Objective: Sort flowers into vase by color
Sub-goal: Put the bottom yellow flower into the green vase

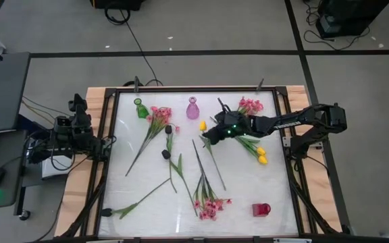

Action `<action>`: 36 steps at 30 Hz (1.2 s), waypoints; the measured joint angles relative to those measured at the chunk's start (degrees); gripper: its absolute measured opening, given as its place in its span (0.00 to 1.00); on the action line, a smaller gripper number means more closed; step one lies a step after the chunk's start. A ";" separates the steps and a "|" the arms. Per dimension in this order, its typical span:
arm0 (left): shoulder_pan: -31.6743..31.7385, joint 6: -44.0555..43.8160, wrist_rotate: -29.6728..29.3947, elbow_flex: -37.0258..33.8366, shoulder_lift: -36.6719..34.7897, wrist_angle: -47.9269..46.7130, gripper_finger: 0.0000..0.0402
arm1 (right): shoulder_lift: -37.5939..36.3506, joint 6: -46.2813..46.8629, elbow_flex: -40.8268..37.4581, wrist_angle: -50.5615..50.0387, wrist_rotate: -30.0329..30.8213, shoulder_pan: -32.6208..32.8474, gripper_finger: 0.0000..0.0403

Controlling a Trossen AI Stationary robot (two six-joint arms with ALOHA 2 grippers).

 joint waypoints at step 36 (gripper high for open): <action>0.00 0.00 0.00 0.00 0.01 0.01 0.71 | -5.41 -4.83 0.02 49.88 -0.63 -8.74 0.03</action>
